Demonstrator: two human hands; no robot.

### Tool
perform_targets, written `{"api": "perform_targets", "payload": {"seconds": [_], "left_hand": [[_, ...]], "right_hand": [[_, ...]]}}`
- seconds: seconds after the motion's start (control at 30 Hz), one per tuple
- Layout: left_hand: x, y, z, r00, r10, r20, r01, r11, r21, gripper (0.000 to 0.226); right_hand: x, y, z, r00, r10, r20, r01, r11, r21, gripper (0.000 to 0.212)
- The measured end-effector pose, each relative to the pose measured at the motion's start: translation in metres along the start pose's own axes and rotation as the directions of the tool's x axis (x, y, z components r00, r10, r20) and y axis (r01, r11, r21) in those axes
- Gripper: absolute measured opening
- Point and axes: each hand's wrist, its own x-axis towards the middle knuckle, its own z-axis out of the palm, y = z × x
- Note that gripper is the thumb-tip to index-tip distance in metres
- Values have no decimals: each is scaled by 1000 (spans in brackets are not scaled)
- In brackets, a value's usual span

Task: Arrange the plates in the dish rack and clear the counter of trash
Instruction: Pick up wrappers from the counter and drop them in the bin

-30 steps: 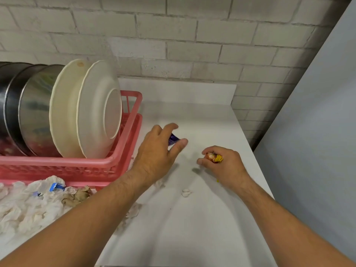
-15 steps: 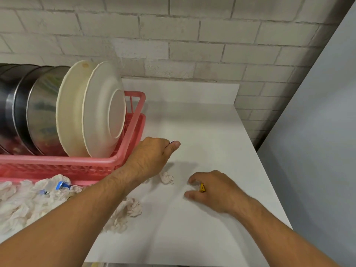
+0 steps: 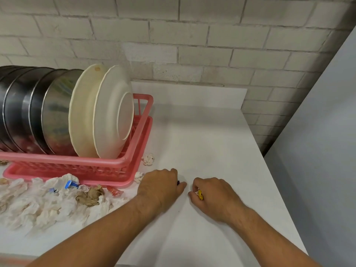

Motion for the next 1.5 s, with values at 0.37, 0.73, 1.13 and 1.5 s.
{"api": "perform_targets", "payload": {"seconds": [0.37,0.73,1.13,1.5], "left_hand": [[-3,5,-3,996,91,-25,-92,994,-60,33],[-41,-51,-39,944,312,-111,-330,869,-368,22],[-122,-175,-50,879,368,-302,-473,752,-459,59],[-207,-263,-27,887,332,-321,-453,760,-466,55]], "right_hand": [[-6,8,-10,978,199,-68,-170,940,295,10],[-22,-53,-19,937,278,-212,-197,921,337,19],[-66,-220,15,854,377,-359,-297,919,258,42],[-116,-320,51,866,290,-408,-155,930,332,39]]}}
